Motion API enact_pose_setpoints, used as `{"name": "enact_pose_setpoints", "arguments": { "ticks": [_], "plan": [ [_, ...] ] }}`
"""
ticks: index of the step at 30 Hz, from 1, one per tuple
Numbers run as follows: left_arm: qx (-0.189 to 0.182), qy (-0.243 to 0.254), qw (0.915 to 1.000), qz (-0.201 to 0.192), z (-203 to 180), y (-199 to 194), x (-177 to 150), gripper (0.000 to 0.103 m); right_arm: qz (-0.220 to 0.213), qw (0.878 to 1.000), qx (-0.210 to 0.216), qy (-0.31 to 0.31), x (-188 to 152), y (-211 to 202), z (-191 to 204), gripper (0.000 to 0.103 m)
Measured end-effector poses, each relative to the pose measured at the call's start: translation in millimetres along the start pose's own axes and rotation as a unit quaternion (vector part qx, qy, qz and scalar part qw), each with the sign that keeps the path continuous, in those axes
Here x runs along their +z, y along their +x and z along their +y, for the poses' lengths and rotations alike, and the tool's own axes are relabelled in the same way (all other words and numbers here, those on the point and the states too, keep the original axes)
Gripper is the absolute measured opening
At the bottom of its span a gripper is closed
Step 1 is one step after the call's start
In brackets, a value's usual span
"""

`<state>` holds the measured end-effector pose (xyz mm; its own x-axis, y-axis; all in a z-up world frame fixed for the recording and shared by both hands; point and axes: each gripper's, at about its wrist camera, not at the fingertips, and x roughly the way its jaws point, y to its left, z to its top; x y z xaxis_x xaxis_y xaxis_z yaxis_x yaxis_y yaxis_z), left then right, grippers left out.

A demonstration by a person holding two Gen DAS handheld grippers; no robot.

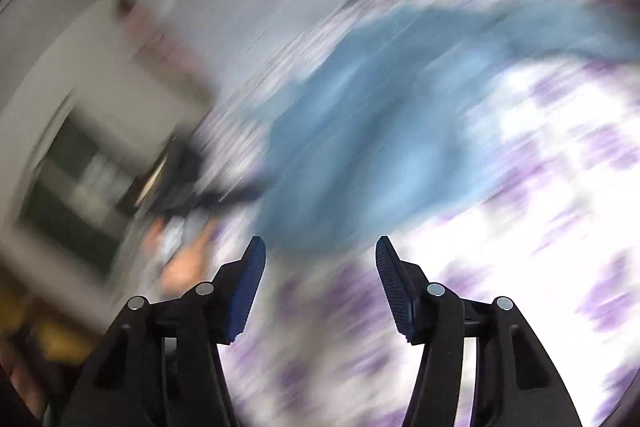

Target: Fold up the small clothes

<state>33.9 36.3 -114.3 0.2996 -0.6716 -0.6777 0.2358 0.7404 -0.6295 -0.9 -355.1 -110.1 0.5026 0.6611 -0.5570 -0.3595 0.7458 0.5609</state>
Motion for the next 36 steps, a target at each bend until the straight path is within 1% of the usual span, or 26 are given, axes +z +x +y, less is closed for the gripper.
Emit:
{"name": "enact_pose_setpoints", "arguments": {
  "ticks": [1, 2, 4, 5, 6, 7, 8, 10, 12, 14, 15, 16, 17, 18, 19, 21, 23, 25, 27, 30, 31, 32, 33, 34, 35, 36],
  "plan": [
    [0.013, 0.020, 0.9997, -0.001, -9.6, 7.9, 5.7, 0.071, -0.031, 0.998, -0.046, 0.013, 11.1, 1.0, -17.3, 0.059],
    [0.036, 0.036, 0.9987, -0.003, -19.1, 16.7, 11.3, 0.068, -0.048, 0.996, -0.066, 0.023, 18.1, 4.9, -29.2, 0.059],
    [0.060, 0.060, 0.9963, -0.008, -31.4, 28.2, 18.7, 0.054, -0.053, 0.997, -0.045, 0.038, 32.5, 21.8, -46.1, 0.059],
    [0.065, 0.067, 0.9956, -0.007, -35.6, 32.0, 20.9, 0.037, -0.043, 0.998, -0.022, 0.043, 38.8, 36.1, -51.4, 0.059],
    [0.085, 0.076, 0.9933, -0.015, -41.7, 33.0, 22.4, 0.028, -0.027, 0.999, -0.005, 0.042, 41.5, 46.5, -54.4, 0.059],
    [0.092, 0.080, 0.9923, -0.021, -44.4, 29.9, 23.6, 0.020, -0.010, 0.999, 0.006, 0.039, 44.1, 56.0, -55.9, 0.047],
    [0.094, 0.080, 0.9920, -0.026, -47.6, 21.5, 25.5, 0.018, 0.001, 0.999, 0.005, 0.044, 44.7, 60.4, -53.6, 0.016],
    [0.095, 0.067, 0.9929, -0.028, -52.2, -1.0, 30.8, 0.018, -0.006, 0.997, 0.041, 0.072, 44.5, 46.4, -48.0, 0.015],
    [0.101, 0.029, 0.9944, 0.008, -53.0, -22.2, 39.0, 0.019, -0.026, 0.994, 0.087, 0.066, 31.6, 7.7, -30.4, 0.015],
    [0.113, 0.001, 0.9932, 0.028, -49.2, -39.2, 38.1, 0.027, -0.014, 0.997, 0.056, 0.052, 19.1, -18.3, -25.6, 0.016],
    [0.123, 0.005, 0.9919, 0.031, -49.7, -46.7, 32.5, 0.035, 0.006, 0.999, 0.024, 0.048, 9.9, -19.6, -28.2, 0.017],
    [0.137, 0.011, 0.9899, 0.036, -48.5, -50.0, 24.8, 0.067, 0.025, 0.999, -0.008, 0.045, 2.0, -14.1, -33.4, 0.021],
    [0.152, 0.008, 0.9876, 0.039, -45.5, -52.3, 17.3, 0.094, 0.054, 0.996, -0.064, 0.041, -11.3, -7.4, -40.7, 0.026],
    [0.165, -0.005, 0.9858, 0.029, -36.7, -55.3, 4.5, 0.095, 0.071, 0.992, -0.098, 0.040, -20.8, -2.7, -46.8, 0.026],
    [0.159, -0.012, 0.9868, 0.027, -27.4, -55.6, -7.1, 0.095, 0.072, 0.992, -0.098, 0.043, -27.0, -1.7, -50.9, 0.029],
    [0.141, -0.037, 0.9888, 0.031, -6.3, -52.5, -22.0, 0.095, 0.042, 0.995, -0.074, 0.057, -23.8, -6.8, -51.9, 0.039],
    [0.135, -0.066, 0.9884, 0.023, 14.1, -48.6, -30.1, 0.095, 0.013, 0.997, -0.068, 0.045, -16.8, -10.8, -46.0, 0.055],
    [0.128, -0.063, 0.9898, 0.008, 19.8, -44.2, -29.5, 0.095, 0.009, 0.997, -0.077, 0.032, -9.0, -4.8, -41.2, 0.063],
    [0.134, -0.040, 0.9900, -0.017, 12.6, -40.8, -24.1, 0.095, 0.014, 0.996, -0.072, 0.043, -2.9, 8.7, -44.9, 0.063],
    [0.156, 0.009, 0.9875, -0.021, -6.6, -21.1, -18.3, 0.095, 0.029, 0.997, -0.050, 0.060, -9.6, 20.3, -53.6, 0.063],
    [0.156, 0.027, 0.9873, -0.011, -13.8, -12.3, -18.5, 0.094, 0.028, 0.996, -0.058, 0.056, -12.3, 25.8, -52.3, 0.061],
    [0.146, 0.033, 0.9887, -0.001, -18.3, -6.7, -17.8, 0.082, 0.023, 0.996, -0.071, 0.047, -13.1, 27.6, -51.1, 0.047],
    [0.132, 0.037, 0.9905, 0.012, -24.3, -3.6, -21.1, 0.072, 0.021, 0.996, -0.077, 0.042, -15.4, 26.9, -48.0, 0.039],
    [0.129, 0.044, 0.9907, 0.010, -30.6, -4.2, -22.1, 0.071, 0.023, 0.997, -0.062, 0.044, -13.9, 25.6, -47.8, 0.022],
    [0.120, 0.057, 0.9911, 0.006, -35.9, -7.7, -24.1, 0.061, 0.022, 0.997, -0.049, 0.051, -18.8, 19.8, -47.1, 0.016],
    [0.117, 0.064, 0.9911, 0.004, -37.4, -9.7, -25.7, 0.044, 0.017, 0.997, -0.050, 0.052, -18.9, 20.9, -44.6, 0.016]
  ]
}}
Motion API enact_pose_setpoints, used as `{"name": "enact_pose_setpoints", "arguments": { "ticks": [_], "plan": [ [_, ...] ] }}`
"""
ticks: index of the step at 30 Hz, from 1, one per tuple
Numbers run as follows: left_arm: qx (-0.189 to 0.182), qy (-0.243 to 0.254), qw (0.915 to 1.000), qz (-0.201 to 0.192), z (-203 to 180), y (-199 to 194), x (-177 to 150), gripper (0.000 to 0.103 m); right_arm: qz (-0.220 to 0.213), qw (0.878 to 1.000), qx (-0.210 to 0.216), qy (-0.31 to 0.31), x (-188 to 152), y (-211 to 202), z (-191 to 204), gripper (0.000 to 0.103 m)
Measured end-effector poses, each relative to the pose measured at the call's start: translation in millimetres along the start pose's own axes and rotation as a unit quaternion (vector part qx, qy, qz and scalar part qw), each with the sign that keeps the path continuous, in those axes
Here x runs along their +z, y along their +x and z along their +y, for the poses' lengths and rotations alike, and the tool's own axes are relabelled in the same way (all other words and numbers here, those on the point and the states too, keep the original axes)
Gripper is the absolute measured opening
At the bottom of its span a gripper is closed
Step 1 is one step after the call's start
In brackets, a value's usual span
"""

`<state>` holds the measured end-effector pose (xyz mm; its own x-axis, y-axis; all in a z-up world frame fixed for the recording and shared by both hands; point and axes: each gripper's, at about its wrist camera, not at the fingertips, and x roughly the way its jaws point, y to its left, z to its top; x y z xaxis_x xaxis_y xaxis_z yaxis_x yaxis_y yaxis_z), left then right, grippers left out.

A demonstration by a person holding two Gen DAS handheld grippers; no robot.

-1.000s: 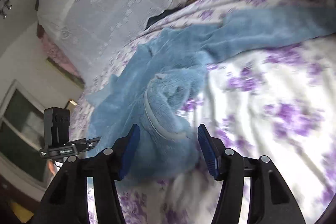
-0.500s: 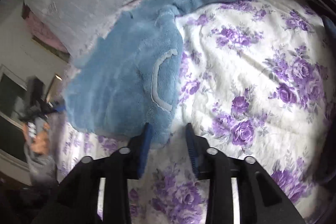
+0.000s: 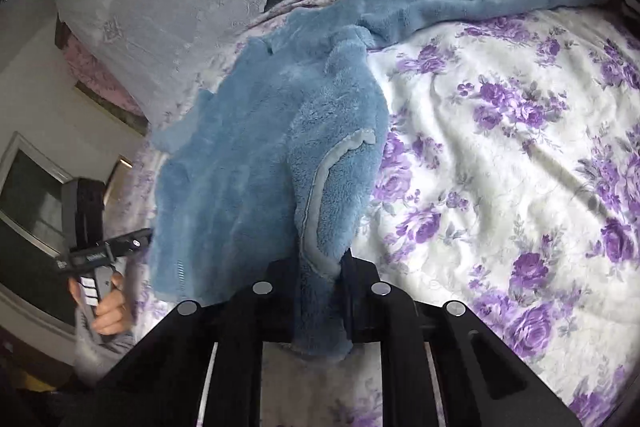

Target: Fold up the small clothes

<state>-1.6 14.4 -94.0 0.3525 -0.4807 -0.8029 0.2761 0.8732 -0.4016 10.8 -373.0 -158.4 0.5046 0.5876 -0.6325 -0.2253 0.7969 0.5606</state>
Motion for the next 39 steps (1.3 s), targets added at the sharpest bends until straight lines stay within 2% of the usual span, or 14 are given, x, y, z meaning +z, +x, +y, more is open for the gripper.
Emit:
{"name": "enact_pose_setpoints", "arguments": {
  "ticks": [3, 9, 12, 13, 15, 18, 25, 28, 29, 31, 33, 34, 37, 39],
  "plan": [
    [-0.017, -0.029, 0.9994, 0.012, 8.8, -9.8, -7.0, 0.016, -0.023, 1.000, -0.004, -0.008, 3.9, -17.6, 0.2, 0.015],
    [0.017, -0.050, 0.9982, 0.028, 27.4, -34.2, -45.8, 0.018, 0.045, 0.997, -0.049, -0.034, -14.8, -5.9, -19.6, 0.017],
    [0.006, -0.070, 0.9974, 0.016, 42.8, -46.2, -47.3, 0.029, 0.040, 0.999, -0.027, -0.014, -7.9, -20.2, -20.6, 0.038],
    [0.015, -0.070, 0.9974, -0.002, 47.1, -57.4, -43.1, 0.045, 0.011, 1.000, -0.013, 0.003, -0.1, -33.9, -22.7, 0.055],
    [0.064, -0.079, 0.9917, -0.078, 60.6, -90.5, -24.3, 0.096, -0.045, 0.998, -0.037, 0.016, 17.8, -57.1, -28.5, 0.062],
    [0.103, -0.133, 0.9759, -0.139, 103.8, -116.3, 15.4, 0.098, -0.102, 0.991, -0.056, 0.068, 51.2, -75.5, -57.3, 0.070],
    [0.119, -0.297, 0.9407, -0.112, 247.8, -56.8, 98.3, 0.098, -0.154, 0.964, -0.061, 0.210, 115.7, -57.8, -140.7, 0.070],
    [0.156, -0.308, 0.9319, -0.112, 261.3, -39.8, 119.8, 0.098, -0.145, 0.957, -0.069, 0.240, 127.5, -32.9, -155.8, 0.070],
    [0.162, -0.307, 0.9304, -0.118, 261.6, -40.0, 124.3, 0.096, -0.145, 0.953, -0.067, 0.257, 130.8, -24.9, -163.5, 0.070],
    [0.186, -0.300, 0.9266, -0.128, 262.7, -43.3, 133.1, 0.049, -0.168, 0.942, -0.077, 0.278, 137.1, -18.7, -172.0, 0.070],
    [0.189, -0.308, 0.9221, -0.139, 271.8, -51.9, 132.6, 0.018, -0.196, 0.938, -0.104, 0.266, 149.7, -13.7, -164.5, 0.041],
    [0.178, -0.318, 0.9196, -0.147, 275.6, -60.2, 127.3, 0.016, -0.207, 0.939, -0.111, 0.251, 156.7, -13.7, -160.6, 0.008],
    [0.200, -0.339, 0.8965, -0.204, 286.9, -100.4, 112.4, 0.014, -0.277, 0.932, -0.155, 0.176, 171.2, -32.6, -133.0, 0.008],
    [0.184, -0.344, 0.8937, -0.222, 299.5, -114.1, 98.9, 0.019, -0.279, 0.933, -0.173, 0.145, 173.6, -32.1, -131.3, 0.008]
  ]
}}
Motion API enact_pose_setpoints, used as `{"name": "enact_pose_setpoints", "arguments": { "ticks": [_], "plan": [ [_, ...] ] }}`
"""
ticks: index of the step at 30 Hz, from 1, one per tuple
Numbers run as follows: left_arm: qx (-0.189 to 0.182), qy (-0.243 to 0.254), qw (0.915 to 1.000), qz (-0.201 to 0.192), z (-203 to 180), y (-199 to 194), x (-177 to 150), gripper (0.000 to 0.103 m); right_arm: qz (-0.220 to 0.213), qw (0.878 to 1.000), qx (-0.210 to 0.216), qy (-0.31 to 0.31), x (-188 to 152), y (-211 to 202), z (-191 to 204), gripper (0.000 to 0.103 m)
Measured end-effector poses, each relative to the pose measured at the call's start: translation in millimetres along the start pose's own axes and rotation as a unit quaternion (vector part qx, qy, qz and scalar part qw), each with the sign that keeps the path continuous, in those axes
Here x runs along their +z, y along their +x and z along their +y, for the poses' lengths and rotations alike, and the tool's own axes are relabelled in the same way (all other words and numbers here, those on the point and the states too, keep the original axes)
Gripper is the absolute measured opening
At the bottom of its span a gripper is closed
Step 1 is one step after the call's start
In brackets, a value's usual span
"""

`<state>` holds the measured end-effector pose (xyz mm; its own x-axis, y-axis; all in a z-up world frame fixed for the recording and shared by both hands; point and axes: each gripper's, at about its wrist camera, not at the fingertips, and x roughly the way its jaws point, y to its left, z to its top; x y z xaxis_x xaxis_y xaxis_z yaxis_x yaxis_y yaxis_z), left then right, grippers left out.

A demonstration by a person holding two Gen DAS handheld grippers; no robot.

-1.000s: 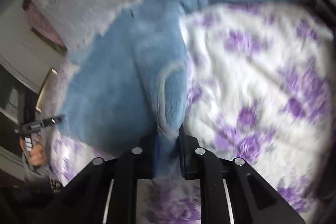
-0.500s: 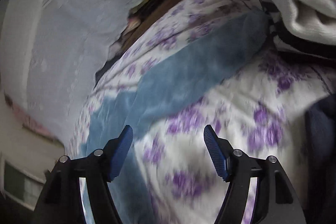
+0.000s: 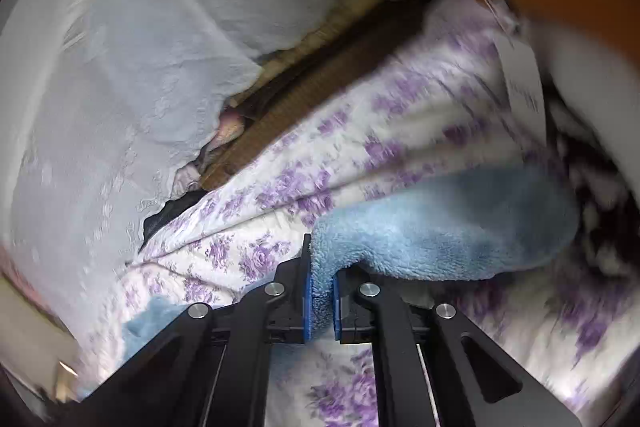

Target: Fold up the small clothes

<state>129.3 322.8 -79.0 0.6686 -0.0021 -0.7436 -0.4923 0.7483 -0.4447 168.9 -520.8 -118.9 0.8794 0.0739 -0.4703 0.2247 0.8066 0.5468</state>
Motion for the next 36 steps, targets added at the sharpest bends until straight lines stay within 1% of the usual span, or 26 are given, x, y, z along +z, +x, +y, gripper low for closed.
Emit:
{"name": "enact_pose_setpoints", "arguments": {
  "ticks": [1, 2, 3, 4, 5, 6, 7, 9, 11, 13, 15, 17, 19, 21, 23, 24, 25, 26, 27, 28, 29, 30, 31, 33, 34, 36],
  "plan": [
    [0.006, -0.002, 0.9999, 0.011, 7.8, 5.0, -2.5, 0.023, 0.006, 1.000, -0.016, -0.004, -2.3, 5.4, -3.9, 0.008],
    [0.028, 0.001, 0.9993, 0.027, 16.4, 14.6, -8.1, 0.034, 0.026, 0.998, -0.054, -0.007, -10.5, 18.5, -17.2, 0.009],
    [0.039, 0.014, 0.9984, 0.038, 23.8, 28.7, -17.7, 0.040, 0.058, 0.996, -0.065, 0.014, -18.0, 32.1, -33.7, 0.009],
    [0.029, 0.035, 0.9988, 0.017, 25.1, 28.6, -23.9, 0.041, 0.065, 0.995, -0.036, 0.064, -16.3, 32.9, -50.0, 0.008],
    [0.032, 0.050, 0.9982, 0.007, 22.4, 24.0, -25.6, 0.047, 0.070, 0.994, -0.028, 0.076, -10.5, 32.1, -53.0, 0.011],
    [0.036, 0.048, 0.9982, 0.008, 20.9, 20.9, -24.1, 0.059, 0.070, 0.994, -0.032, 0.072, -7.0, 27.4, -54.9, 0.014],
    [0.039, 0.045, 0.9982, 0.001, 19.5, 14.5, -22.7, 0.065, 0.064, 0.995, -0.036, 0.068, -6.9, 23.8, -56.0, 0.022],
    [0.049, 0.046, 0.9974, -0.025, 21.6, -5.9, -23.6, 0.081, 0.057, 0.995, -0.046, 0.067, -9.2, 9.6, -56.5, 0.026],
    [0.046, 0.049, 0.9967, -0.045, 26.3, -33.1, -28.1, 0.082, 0.033, 0.997, -0.063, 0.042, -12.2, -12.7, -45.8, 0.034],
    [0.037, 0.054, 0.9953, -0.071, 26.7, -61.0, -32.7, 0.084, -0.001, 0.998, -0.070, 0.005, -14.4, -32.4, -28.5, 0.034],
    [0.021, 0.072, 0.9929, -0.092, 16.2, -82.2, -40.0, 0.091, -0.043, 0.996, -0.070, -0.029, -14.7, -56.1, -7.8, 0.035],
    [0.000, 0.102, 0.9914, -0.081, 2.9, -90.2, -49.8, 0.092, -0.082, 0.993, -0.060, -0.066, -14.2, -68.3, 18.1, 0.041],
    [-0.024, 0.160, 0.9863, -0.034, -37.7, -71.2, -60.6, 0.092, -0.042, 0.989, -0.031, -0.137, -16.7, -50.2, 59.0, 0.053],
    [-0.034, 0.214, 0.9763, 0.007, -84.6, -46.6, -75.2, 0.092, 0.045, 0.982, 0.016, -0.181, -26.4, -10.9, 101.0, 0.053],
    [-0.040, 0.259, 0.9637, 0.050, -127.3, -18.1, -91.2, 0.093, 0.120, 0.973, 0.039, -0.193, -39.6, 30.1, 130.4, 0.053],
    [-0.030, 0.274, 0.9587, 0.071, -146.4, 2.9, -99.5, 0.094, 0.162, 0.967, 0.049, -0.192, -47.6, 52.4, 139.8, 0.053],
    [-0.012, 0.279, 0.9559, 0.090, -158.5, 25.0, -105.2, 0.094, 0.204, 0.960, 0.058, -0.182, -54.8, 76.0, 140.9, 0.053],
    [0.005, 0.280, 0.9549, 0.098, -162.1, 38.3, -107.3, 0.097, 0.216, 0.959, 0.051, -0.175, -60.1, 89.5, 138.3, 0.053],
    [0.042, 0.284, 0.9527, 0.100, -164.0, 59.4, -109.1, 0.099, 0.214, 0.961, 0.058, -0.166, -61.1, 98.4, 128.4, 0.053],
    [0.054, 0.293, 0.9506, 0.087, -164.5, 68.6, -109.9, 0.099, 0.203, 0.964, 0.081, -0.152, -57.8, 96.7, 119.6, 0.050],
    [0.058, 0.304, 0.9484, 0.069, -165.9, 68.8, -111.2, 0.099, 0.202, 0.967, 0.100, -0.117, -48.3, 94.5, 104.8, 0.037],
    [0.057, 0.308, 0.9476, 0.064, -166.6, 66.2, -111.7, 0.099, 0.199, 0.972, 0.096, -0.083, -37.7, 90.9, 89.4, 0.031],
    [0.054, 0.303, 0.9495, 0.058, -165.9, 62.5, -111.3, 0.099, 0.179, 0.979, 0.085, -0.059, -24.4, 79.0, 73.0, 0.028],
    [0.044, 0.287, 0.9565, 0.028, -158.3, 48.6, -106.3, 0.099, 0.136, 0.988, 0.071, -0.030, -8.5, 52.8, 51.4, 0.039],
    [0.034, 0.275, 0.9605, 0.019, -152.7, 40.8, -103.7, 0.099, 0.120, 0.990, 0.069, -0.015, -3.7, 34.1, 39.2, 0.053],
    [-0.004, 0.241, 0.9701, 0.025, -138.0, 30.8, -93.2, 0.099, 0.095, 0.993, 0.051, 0.037, 8.9, 3.5, 7.3, 0.055]
  ]
}}
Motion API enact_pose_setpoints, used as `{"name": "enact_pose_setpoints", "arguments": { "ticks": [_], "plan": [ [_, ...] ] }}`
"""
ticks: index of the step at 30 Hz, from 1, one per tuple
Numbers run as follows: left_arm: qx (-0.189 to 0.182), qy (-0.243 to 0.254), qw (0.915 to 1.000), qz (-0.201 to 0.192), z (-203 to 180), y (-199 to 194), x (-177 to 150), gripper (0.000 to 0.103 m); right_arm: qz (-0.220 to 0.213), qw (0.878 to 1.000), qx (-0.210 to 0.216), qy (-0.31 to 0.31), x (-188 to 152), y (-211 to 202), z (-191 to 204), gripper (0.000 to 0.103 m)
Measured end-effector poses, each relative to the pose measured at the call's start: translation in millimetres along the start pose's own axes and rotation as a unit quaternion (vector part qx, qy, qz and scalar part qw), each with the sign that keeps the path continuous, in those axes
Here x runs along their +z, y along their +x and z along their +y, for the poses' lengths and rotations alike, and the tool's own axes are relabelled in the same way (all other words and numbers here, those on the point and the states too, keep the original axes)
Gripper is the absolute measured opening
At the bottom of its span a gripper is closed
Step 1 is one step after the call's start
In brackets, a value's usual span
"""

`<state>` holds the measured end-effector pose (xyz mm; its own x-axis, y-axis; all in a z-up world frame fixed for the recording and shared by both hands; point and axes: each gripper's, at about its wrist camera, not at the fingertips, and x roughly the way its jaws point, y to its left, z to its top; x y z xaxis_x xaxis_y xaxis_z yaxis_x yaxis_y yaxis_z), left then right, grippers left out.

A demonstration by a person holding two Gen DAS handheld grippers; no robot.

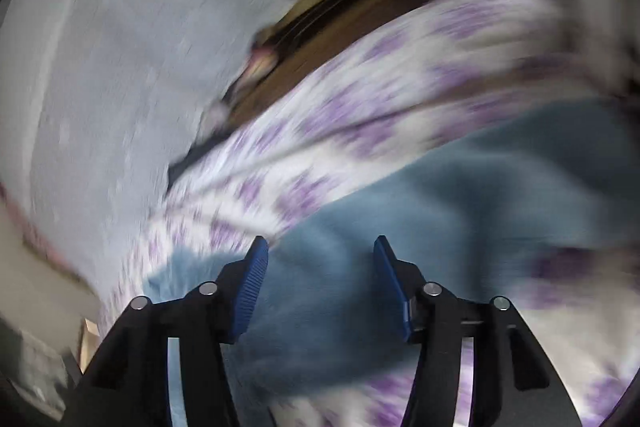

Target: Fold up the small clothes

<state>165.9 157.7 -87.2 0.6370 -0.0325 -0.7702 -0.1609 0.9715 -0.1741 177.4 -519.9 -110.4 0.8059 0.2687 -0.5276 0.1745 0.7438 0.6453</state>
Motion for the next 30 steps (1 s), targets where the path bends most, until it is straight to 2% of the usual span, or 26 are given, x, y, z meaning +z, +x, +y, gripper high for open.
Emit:
{"name": "enact_pose_setpoints", "arguments": {
  "ticks": [3, 5, 8, 11, 13, 16, 17, 18, 19, 20, 22, 23, 24, 25, 26, 27, 29, 30],
  "plan": [
    [-0.041, -0.041, 0.9980, 0.022, 17.6, 6.7, -0.7, 0.099, -0.008, 0.997, 0.005, 0.073, -10.5, -30.5, -37.4, 0.055],
    [-0.039, -0.041, 0.9981, 0.024, 15.1, 7.7, -1.6, 0.099, -0.004, 0.994, 0.010, 0.105, -17.5, -40.4, -58.8, 0.056],
    [0.010, -0.002, 0.9994, 0.032, -1.6, 13.3, -6.9, 0.099, -0.003, 0.991, 0.002, 0.131, -24.8, -39.2, -70.0, 0.060],
    [0.061, 0.036, 0.9968, 0.035, -14.1, 15.0, -15.0, 0.099, -0.013, 0.989, -0.014, 0.146, -23.8, -31.8, -75.1, 0.062],
    [0.077, 0.048, 0.9953, 0.035, -18.6, 16.9, -16.4, 0.099, -0.040, 0.985, -0.037, 0.164, -14.5, -19.0, -78.9, 0.066],
    [0.076, 0.044, 0.9956, 0.033, -16.4, 15.2, -17.1, 0.099, -0.094, 0.978, -0.071, 0.170, -2.6, -14.1, -79.9, 0.066],
    [0.072, 0.041, 0.9960, 0.033, -15.1, 14.7, -17.1, 0.099, -0.117, 0.976, -0.080, 0.163, 0.3, -14.2, -76.8, 0.059],
    [0.071, 0.040, 0.9962, 0.032, -14.8, 14.8, -17.0, 0.099, -0.133, 0.975, -0.084, 0.156, 1.0, -15.3, -74.5, 0.042],
    [0.071, 0.040, 0.9962, 0.032, -14.9, 14.9, -17.1, 0.099, -0.152, 0.975, -0.091, 0.136, 1.9, -16.8, -70.5, 0.007],
    [0.074, 0.041, 0.9959, 0.032, -15.6, 15.6, -17.2, 0.099, -0.179, 0.973, -0.120, 0.088, 1.8, -20.5, -61.5, 0.008],
    [0.084, 0.045, 0.9949, 0.033, -16.8, 16.9, -16.6, 0.099, -0.216, 0.962, -0.163, 0.041, -1.5, -27.4, -53.1, 0.008],
    [0.089, 0.047, 0.9944, 0.034, -17.7, 17.7, -16.8, 0.099, -0.217, 0.960, -0.177, 0.031, -0.8, -28.6, -53.0, 0.007],
    [0.094, 0.049, 0.9937, 0.034, -18.8, 18.5, -16.9, 0.099, -0.211, 0.958, -0.195, 0.023, 1.0, -25.7, -52.8, 0.007],
    [0.096, 0.050, 0.9935, 0.034, -19.3, 18.4, -16.9, 0.099, -0.191, 0.952, -0.239, -0.004, 2.0, -14.9, -52.8, 0.007],
    [0.096, 0.047, 0.9937, 0.032, -18.8, 15.8, -17.1, 0.099, -0.163, 0.951, -0.262, -0.018, 2.6, -2.7, -54.7, 0.008],
    [0.098, 0.045, 0.9938, 0.029, -19.3, 11.9, -17.7, 0.098, -0.128, 0.957, -0.261, -0.005, 4.4, 6.9, -61.3, 0.008],
    [0.087, 0.045, 0.9951, 0.014, -24.3, -6.5, -21.9, 0.098, -0.133, 0.957, -0.258, -0.006, 2.6, 3.5, -60.8, 0.007],
    [0.054, 0.052, 0.9971, 0.005, -31.7, -23.2, -27.0, 0.098, -0.135, 0.958, -0.255, -0.006, 1.3, 1.9, -61.3, 0.007]
  ]
}}
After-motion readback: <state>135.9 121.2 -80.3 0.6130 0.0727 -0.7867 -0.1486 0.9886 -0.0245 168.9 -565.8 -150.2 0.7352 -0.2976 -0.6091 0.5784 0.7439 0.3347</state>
